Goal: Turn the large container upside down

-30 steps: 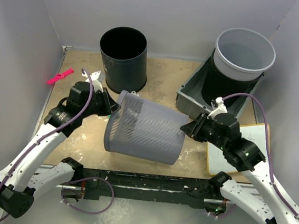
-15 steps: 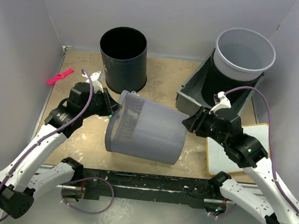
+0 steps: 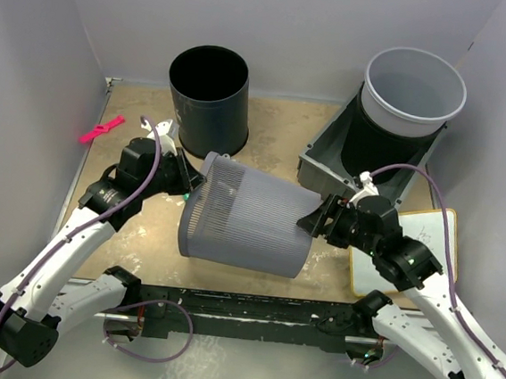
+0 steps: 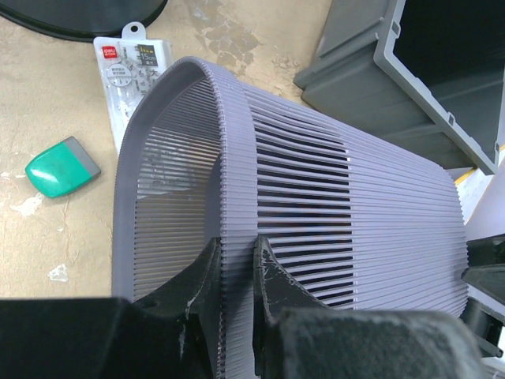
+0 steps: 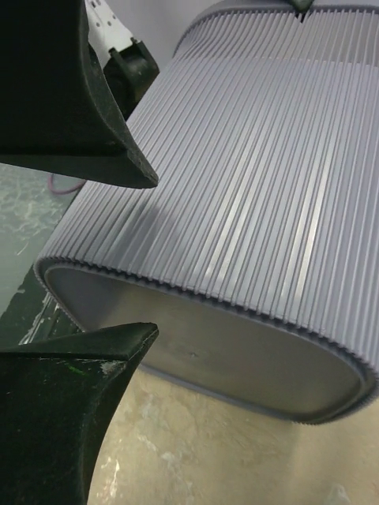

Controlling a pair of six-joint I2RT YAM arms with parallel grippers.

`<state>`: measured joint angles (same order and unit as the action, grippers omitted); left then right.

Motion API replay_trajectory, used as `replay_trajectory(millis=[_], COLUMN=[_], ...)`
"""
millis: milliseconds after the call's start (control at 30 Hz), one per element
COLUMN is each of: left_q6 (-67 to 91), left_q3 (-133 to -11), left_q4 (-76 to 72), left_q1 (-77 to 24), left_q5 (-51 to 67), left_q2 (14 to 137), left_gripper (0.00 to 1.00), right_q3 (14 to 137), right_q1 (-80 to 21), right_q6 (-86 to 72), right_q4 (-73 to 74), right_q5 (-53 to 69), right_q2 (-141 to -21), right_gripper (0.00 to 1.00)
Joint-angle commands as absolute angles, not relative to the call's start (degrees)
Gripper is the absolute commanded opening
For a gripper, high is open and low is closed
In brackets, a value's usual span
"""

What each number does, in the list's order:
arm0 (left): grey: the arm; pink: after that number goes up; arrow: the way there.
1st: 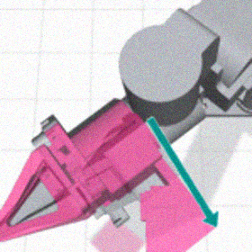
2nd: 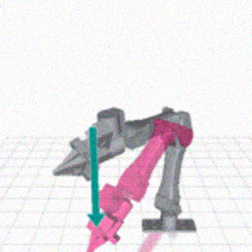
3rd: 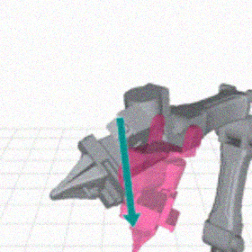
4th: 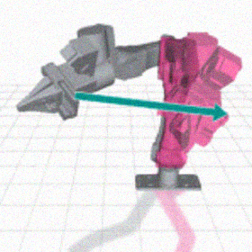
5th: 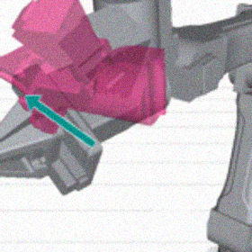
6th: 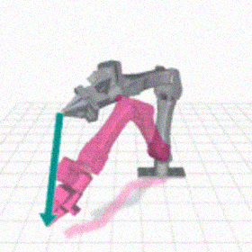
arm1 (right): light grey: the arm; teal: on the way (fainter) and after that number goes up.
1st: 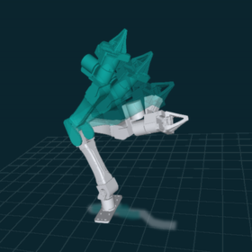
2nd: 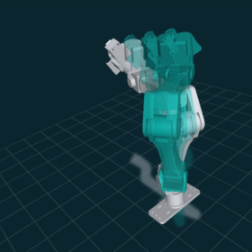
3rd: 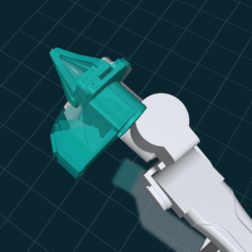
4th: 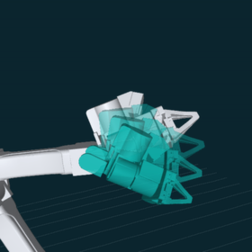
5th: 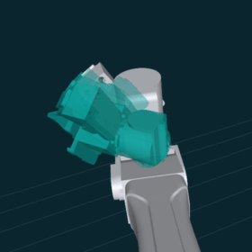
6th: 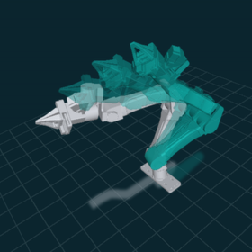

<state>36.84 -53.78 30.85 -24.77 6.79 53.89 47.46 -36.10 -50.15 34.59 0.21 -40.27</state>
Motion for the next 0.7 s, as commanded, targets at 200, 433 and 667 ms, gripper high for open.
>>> replay_trajectory(millis=[200,433,667], left_q6=[33.7,36.3,38.9], left_q3=[-48.6,-44.6,-42.5], left_q4=[38.4,31.8,26.6], left_q1=[-25.0,-25.0,-25.1], left_q5=[6.0,10.4,12.2], left_q2=[55.6,56.3,56.5], left_gripper=[0.00,0.00,0.00], right_q3=[44.2,51.4,56.4], right_q1=[-32.9,-32.9,-32.9], right_q6=[-54.8,-52.8,-51.4], right_q4=[16.5,10.5,7.0], right_q5=[16.9,28.2,33.9], right_q2=[-37.3,-40.8,-44.8], right_gripper=[0.66,0.66,0.65])
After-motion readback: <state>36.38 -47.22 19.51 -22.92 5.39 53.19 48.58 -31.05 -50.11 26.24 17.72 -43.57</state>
